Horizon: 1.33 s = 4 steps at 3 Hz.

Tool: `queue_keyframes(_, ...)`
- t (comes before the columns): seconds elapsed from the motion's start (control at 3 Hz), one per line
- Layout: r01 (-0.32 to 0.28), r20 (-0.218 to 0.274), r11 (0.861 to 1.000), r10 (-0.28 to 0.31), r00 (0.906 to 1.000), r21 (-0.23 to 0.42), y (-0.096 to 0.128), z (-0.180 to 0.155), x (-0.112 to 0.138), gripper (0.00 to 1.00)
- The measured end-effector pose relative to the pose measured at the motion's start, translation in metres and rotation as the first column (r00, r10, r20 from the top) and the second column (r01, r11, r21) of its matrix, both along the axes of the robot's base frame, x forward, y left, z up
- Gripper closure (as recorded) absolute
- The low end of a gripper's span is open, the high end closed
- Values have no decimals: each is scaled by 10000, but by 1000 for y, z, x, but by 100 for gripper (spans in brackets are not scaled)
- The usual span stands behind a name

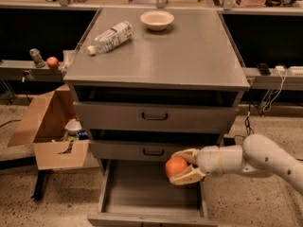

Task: Place orange into bottom drawer

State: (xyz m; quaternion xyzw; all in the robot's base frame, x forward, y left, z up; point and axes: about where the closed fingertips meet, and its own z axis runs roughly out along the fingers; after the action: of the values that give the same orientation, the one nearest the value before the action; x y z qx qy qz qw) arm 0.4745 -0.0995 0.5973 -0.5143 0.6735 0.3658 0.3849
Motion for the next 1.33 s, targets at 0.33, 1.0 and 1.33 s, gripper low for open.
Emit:
queue_keyframes(0.33,1268,-315,9912,-1280,9913,-386,-4,-67,2,100)
queue_keyframes(1.0,1548,-499,9871,-1568,9864,-411,-5,-87,6,100)
queue_keyframes(1.33,1831,-482,9801,-1871,9812,-760,-7,-138,18,100)
